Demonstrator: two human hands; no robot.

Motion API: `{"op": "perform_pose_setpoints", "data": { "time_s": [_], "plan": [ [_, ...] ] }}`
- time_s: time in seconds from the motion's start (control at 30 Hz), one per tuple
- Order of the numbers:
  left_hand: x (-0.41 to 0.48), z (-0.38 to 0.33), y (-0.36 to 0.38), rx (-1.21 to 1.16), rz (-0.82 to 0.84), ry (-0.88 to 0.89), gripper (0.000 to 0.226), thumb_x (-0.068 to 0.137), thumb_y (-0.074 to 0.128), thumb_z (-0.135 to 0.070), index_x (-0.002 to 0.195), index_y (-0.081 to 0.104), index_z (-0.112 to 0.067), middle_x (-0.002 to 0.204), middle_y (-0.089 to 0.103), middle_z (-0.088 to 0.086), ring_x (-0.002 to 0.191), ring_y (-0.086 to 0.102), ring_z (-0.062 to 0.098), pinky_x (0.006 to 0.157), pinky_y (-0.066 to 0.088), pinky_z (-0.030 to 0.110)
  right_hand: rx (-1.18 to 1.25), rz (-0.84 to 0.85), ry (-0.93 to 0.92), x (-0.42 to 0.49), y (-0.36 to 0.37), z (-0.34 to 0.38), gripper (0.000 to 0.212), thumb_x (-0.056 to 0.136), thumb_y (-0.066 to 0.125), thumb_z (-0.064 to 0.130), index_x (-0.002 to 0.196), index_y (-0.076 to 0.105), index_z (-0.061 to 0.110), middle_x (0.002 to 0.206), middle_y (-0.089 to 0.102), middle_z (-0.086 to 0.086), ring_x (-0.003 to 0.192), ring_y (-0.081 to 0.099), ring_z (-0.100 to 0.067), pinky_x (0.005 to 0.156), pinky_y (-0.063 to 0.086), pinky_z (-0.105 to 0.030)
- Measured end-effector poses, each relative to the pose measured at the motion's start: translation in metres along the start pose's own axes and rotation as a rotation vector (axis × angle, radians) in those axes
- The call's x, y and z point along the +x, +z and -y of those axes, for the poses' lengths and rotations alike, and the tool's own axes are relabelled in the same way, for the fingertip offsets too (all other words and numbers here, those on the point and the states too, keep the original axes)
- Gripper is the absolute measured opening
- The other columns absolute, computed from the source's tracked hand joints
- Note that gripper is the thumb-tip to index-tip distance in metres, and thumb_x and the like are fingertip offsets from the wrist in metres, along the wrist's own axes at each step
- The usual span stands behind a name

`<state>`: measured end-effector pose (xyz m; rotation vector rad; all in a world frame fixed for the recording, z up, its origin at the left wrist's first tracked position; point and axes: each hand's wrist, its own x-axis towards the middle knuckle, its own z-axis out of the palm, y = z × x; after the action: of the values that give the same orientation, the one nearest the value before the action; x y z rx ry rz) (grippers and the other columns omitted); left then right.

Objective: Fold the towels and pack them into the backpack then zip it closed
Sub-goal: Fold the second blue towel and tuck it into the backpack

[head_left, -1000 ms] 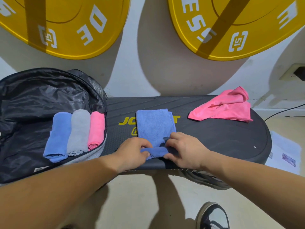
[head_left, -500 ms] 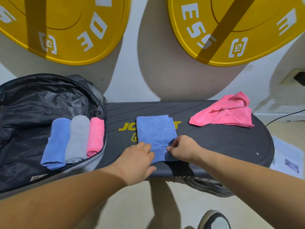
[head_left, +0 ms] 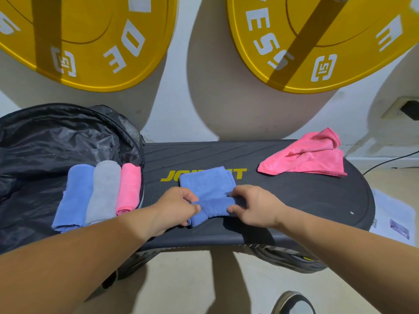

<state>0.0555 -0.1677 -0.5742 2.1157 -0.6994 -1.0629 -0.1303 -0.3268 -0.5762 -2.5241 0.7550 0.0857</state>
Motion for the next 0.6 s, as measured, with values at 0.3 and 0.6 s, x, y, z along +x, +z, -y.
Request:
{"op": "perform_pose_setpoints", "data": {
  "time_s": [0.3, 0.6],
  "plan": [
    [-0.012, 0.004, 0.004, 1.025, -0.255, 0.855, 0.028, 0.089, 0.061, -0.048, 0.090, 0.064, -0.020, 0.093, 0.059, 0.000, 0.088, 0.057, 0.023, 0.068, 0.052, 0.040, 0.368, -0.031, 0.440, 0.030, 0.008, 0.008, 0.027, 0.094, 0.066, 0.040, 0.099, 0.053, 0.017, 0.093, 0.057, 0.004, 0.061, 0.057, -0.014, 0.046, 0.045, -0.025],
    [0.030, 0.004, -0.014, 0.516, -0.091, 0.315, 0.019, 0.086, 0.066, -0.027, 0.100, 0.073, -0.016, 0.109, 0.058, 0.005, 0.104, 0.057, 0.024, 0.090, 0.049, 0.033, 0.069, -0.123, 0.025, 0.037, -0.002, 0.009, 0.036, 0.082, 0.062, 0.066, 0.098, 0.061, 0.034, 0.096, 0.050, 0.012, 0.093, 0.057, -0.013, 0.079, 0.048, -0.034]
  ]
}}
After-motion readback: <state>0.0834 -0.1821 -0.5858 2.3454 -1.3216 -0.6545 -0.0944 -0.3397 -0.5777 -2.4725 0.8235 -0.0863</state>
